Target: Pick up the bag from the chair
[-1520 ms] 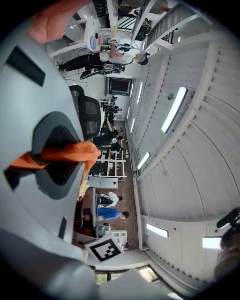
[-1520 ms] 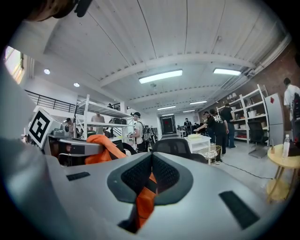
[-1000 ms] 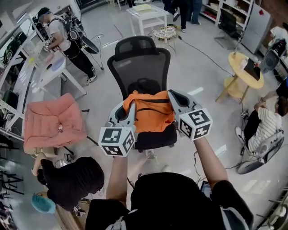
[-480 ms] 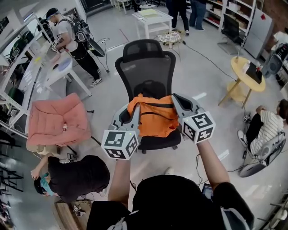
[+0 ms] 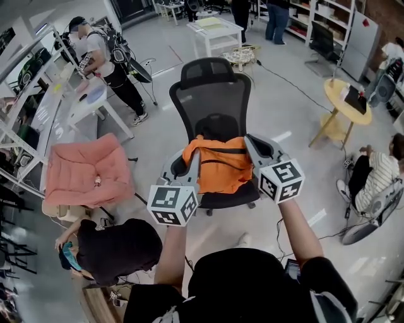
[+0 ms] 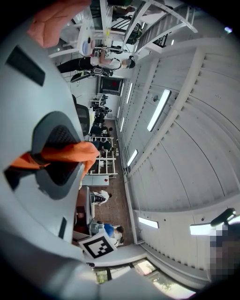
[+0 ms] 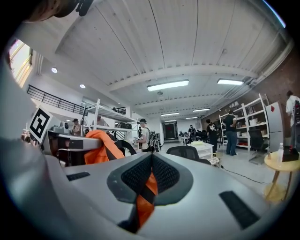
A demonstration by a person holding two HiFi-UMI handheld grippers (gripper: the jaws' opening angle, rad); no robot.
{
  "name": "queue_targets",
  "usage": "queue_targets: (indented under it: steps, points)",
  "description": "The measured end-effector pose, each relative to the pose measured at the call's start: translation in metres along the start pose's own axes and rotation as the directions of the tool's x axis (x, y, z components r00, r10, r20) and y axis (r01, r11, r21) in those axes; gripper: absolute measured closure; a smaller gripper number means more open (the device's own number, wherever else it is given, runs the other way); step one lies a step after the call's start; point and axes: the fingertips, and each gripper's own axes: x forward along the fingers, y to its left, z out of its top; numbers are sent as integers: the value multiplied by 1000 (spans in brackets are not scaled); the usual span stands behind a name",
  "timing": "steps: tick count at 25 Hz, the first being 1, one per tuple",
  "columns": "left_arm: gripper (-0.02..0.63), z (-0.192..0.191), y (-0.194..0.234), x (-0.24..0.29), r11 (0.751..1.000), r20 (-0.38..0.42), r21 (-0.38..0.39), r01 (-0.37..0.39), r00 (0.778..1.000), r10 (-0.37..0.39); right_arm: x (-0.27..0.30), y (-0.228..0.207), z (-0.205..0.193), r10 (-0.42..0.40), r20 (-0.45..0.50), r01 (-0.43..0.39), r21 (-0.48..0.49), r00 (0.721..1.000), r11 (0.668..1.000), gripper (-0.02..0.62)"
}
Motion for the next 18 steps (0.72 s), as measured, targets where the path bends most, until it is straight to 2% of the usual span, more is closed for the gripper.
queue_targets:
  steps: [18]
  points:
    - [580,5,-20,-102,999,10,-8,51,999,-51,-65,90,9,-36,3,36,-26,999,999,594]
